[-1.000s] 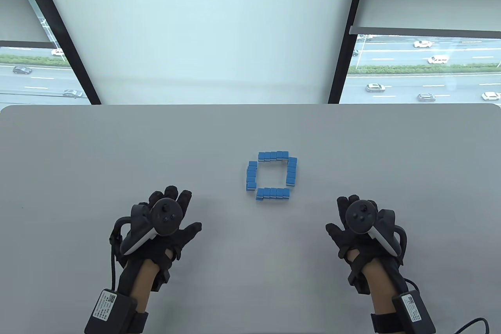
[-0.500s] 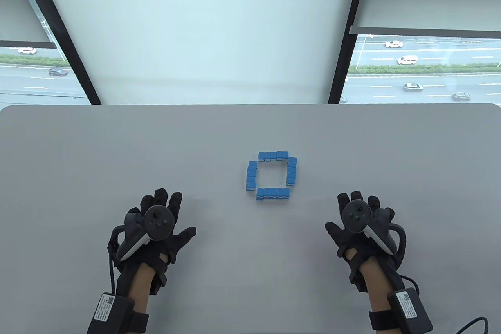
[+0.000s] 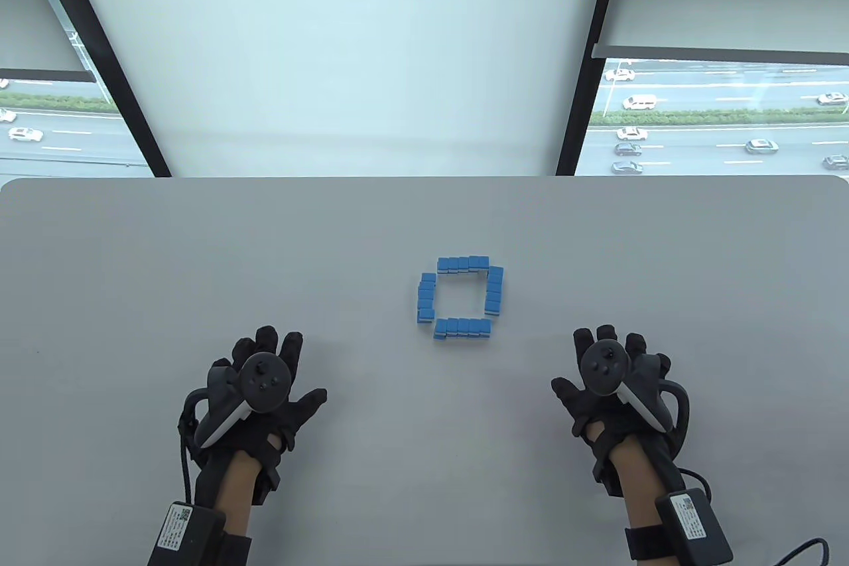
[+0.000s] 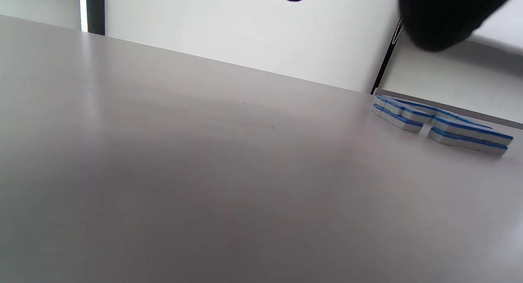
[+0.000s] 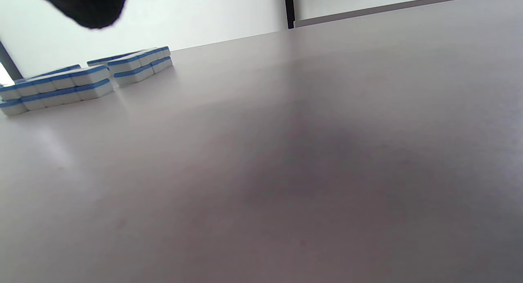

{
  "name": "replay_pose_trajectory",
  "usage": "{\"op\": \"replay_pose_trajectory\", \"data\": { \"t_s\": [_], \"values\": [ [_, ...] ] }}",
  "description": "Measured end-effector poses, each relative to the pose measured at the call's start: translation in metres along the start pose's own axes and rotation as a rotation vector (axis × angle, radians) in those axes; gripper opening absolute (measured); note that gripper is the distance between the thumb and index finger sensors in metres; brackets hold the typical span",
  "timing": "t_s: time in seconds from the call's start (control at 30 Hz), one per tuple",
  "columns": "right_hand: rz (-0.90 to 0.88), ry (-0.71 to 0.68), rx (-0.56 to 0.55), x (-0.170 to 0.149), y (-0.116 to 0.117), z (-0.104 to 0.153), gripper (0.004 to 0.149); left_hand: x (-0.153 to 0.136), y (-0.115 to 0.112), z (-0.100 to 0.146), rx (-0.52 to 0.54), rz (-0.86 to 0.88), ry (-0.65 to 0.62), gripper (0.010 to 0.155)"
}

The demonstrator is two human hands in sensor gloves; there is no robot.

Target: Build mahjong tile wall

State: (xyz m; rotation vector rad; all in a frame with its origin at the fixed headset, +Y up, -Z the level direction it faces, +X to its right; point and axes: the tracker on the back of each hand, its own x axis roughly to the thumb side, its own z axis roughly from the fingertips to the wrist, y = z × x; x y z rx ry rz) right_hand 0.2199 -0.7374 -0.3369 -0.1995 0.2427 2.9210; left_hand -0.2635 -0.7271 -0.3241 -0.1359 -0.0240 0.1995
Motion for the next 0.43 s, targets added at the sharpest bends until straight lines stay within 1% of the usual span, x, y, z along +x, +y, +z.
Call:
{"op": "replay_pose_trajectory", "data": {
  "t_s": [0.2, 0.43],
  "values": [
    [-0.010, 0.003, 0.001, -0.0015, -0.0002, -0.0009, 0.082, -0.0058, 0.0004, -0.0007, 0.008, 0.017, 0.023, 0.090],
    [-0.002, 0.006, -0.005, -0.0017, -0.0010, -0.0003, 0.082, -0.0054, -0.0005, -0.0009, 0.006, 0.029, 0.016, 0.090]
  ]
}}
